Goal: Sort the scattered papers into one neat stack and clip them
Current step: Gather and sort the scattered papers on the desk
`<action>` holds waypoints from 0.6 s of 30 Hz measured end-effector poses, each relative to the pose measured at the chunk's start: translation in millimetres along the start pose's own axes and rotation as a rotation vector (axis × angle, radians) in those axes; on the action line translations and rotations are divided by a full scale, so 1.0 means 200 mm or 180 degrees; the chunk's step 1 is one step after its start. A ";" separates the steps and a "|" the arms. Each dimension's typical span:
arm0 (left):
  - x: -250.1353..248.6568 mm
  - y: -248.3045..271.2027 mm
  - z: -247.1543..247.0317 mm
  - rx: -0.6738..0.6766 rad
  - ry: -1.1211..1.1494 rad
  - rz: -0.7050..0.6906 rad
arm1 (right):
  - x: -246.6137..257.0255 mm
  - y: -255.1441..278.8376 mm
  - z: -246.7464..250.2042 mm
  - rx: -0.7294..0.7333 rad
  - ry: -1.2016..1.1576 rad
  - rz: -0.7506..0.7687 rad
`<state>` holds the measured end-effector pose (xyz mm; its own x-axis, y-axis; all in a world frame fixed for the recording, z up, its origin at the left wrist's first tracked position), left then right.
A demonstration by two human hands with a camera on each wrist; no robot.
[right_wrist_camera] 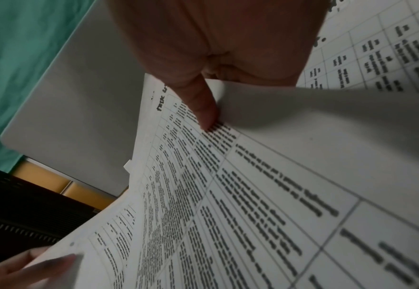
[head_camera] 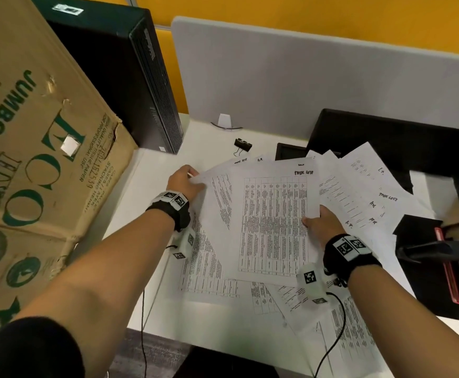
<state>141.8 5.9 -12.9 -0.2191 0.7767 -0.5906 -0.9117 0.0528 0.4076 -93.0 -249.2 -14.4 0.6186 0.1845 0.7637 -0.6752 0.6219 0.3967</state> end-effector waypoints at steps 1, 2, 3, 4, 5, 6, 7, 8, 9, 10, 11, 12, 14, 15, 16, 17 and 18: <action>0.00 0.03 0.00 -0.0054 0.0345 0.0014 | 0.00 0.00 0.00 -0.0005 -0.0006 -0.0008; 0.00 0.06 0.00 -0.0061 0.0734 0.0090 | -0.01 0.00 0.00 -0.0004 -0.0004 -0.0037; 0.00 0.10 -0.01 -0.0024 0.1148 0.0242 | -0.01 0.00 0.00 -0.0002 -0.0013 -0.0049; 0.01 0.12 -0.02 0.0037 0.1478 0.0455 | -0.01 0.00 -0.01 -0.0006 -0.0020 -0.0077; 0.03 0.15 -0.05 0.0117 0.1701 0.0664 | -0.01 0.00 -0.01 -0.0020 -0.0049 -0.0081; 0.04 0.18 -0.07 0.0230 0.1753 0.0792 | -0.01 0.01 -0.01 -0.0032 -0.0072 -0.0113; 0.04 0.20 -0.10 0.0328 0.1664 0.0779 | -0.01 0.00 -0.01 -0.0053 -0.0108 -0.0115; 0.04 0.24 -0.13 0.0391 0.1473 0.0687 | 0.00 0.01 -0.01 -0.0060 -0.0121 -0.0157; 0.05 0.27 -0.16 0.0429 0.1294 0.0603 | 0.01 0.01 -0.01 -0.0063 -0.0150 -0.0166; 0.06 0.30 -0.19 0.0441 0.1158 0.0554 | 0.00 0.01 -0.01 -0.0076 -0.0151 -0.0190; 0.06 0.33 -0.20 0.0427 0.1065 0.0529 | -0.02 0.00 -0.01 -0.0086 -0.0153 -0.0198; 0.06 0.36 -0.21 0.0387 0.0996 0.0543 | -0.02 0.00 -0.01 -0.0092 -0.0140 -0.0237; 0.06 0.40 -0.20 0.0246 0.0895 0.0580 | -0.02 0.00 -0.01 -0.0120 -0.0179 -0.0245; 0.05 0.41 -0.18 0.0178 0.0890 0.0575 | -0.02 0.00 0.00 -0.0141 -0.0208 -0.0210; 0.03 0.43 -0.15 0.0104 0.0897 0.0529 | -0.02 0.01 0.01 -0.0164 -0.0240 -0.0217; 0.00 0.44 -0.10 0.0012 0.0896 0.0432 | -0.04 0.01 0.01 -0.0196 -0.0298 -0.0193; -0.02 0.45 -0.05 -0.0099 0.0878 0.0320 | -0.04 0.01 0.02 -0.0227 -0.0377 -0.0215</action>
<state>57.4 0.9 19.4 -0.3912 0.5770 -0.7170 -0.8899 -0.0383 0.4546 -101.3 -252.6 -16.2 0.6070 0.0519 0.7930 -0.6009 0.6830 0.4153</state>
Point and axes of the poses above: each hand's wrist, its own y-axis away from the middle knuckle, its own z-axis out of the back of the hand, x = y × z, the point moved 1 cm from there along -y, towards the middle knuckle, and after that the axes turned 12 degrees about z, right-handed, at the moved point
